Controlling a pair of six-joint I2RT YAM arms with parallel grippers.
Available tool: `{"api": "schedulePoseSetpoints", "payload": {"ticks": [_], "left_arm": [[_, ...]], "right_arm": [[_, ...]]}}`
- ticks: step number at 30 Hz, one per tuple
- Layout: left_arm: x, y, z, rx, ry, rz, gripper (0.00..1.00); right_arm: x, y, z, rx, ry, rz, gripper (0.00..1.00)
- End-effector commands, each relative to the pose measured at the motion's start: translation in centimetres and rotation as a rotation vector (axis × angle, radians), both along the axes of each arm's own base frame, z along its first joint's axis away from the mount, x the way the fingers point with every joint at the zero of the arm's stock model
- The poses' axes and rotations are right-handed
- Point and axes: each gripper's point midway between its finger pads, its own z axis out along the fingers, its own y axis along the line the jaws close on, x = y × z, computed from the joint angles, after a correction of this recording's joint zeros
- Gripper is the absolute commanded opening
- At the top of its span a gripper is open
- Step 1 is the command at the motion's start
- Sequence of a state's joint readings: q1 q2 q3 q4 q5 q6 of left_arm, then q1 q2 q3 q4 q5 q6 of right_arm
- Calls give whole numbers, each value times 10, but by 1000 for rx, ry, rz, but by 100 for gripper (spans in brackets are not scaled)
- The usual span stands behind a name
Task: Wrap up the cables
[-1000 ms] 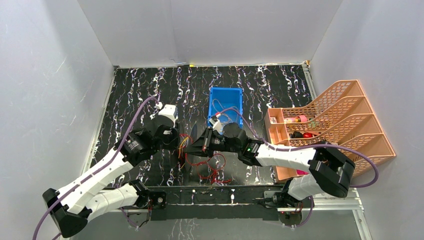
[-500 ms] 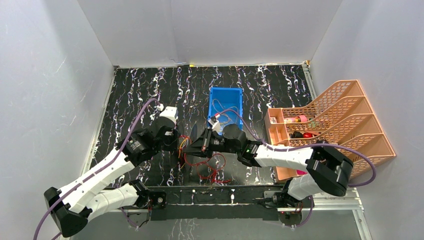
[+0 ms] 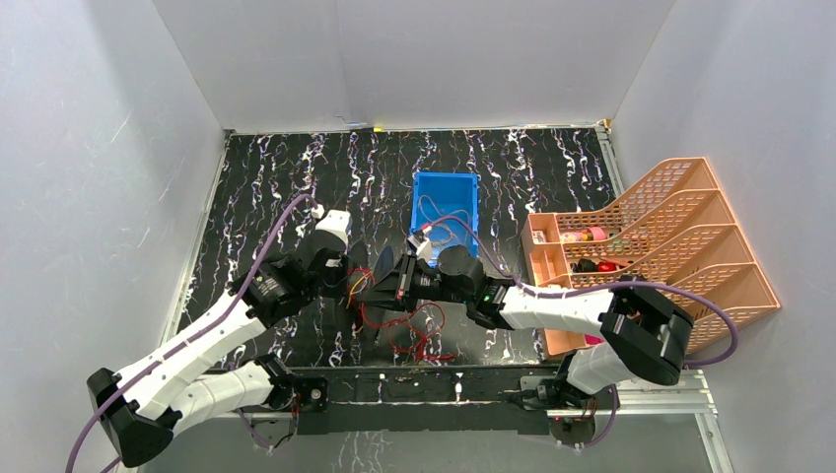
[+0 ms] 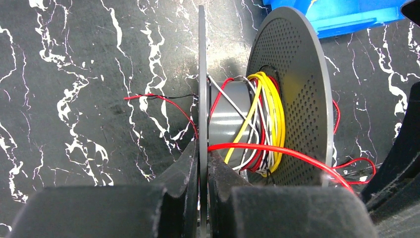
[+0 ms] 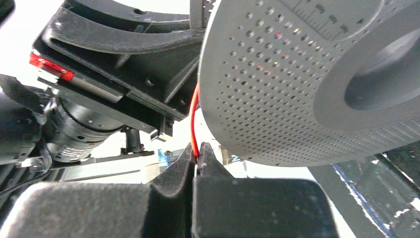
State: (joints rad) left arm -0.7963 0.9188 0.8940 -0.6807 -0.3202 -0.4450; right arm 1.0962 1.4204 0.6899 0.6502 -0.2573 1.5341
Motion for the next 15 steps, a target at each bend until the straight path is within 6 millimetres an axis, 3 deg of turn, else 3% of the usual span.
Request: {"api": "schedulePoseSetpoints", "payload": {"ticks": [1,5,11,15], "left_arm": [[1,3,9,13,-30,-10,0],[-2,4,18,25,-40,-49,0],[-9,-3,31,-13,-35,-115,0],[-14,-13,38,-42,-25,-177,0]], "right_arm": [[3,1,7,-10,-90,4,0],[24,-11,-4,-118,-183,-12,0],[73,-50,-15,-265,-372,-71,0],[98,-68,-22,-371,-513,-88,6]]}}
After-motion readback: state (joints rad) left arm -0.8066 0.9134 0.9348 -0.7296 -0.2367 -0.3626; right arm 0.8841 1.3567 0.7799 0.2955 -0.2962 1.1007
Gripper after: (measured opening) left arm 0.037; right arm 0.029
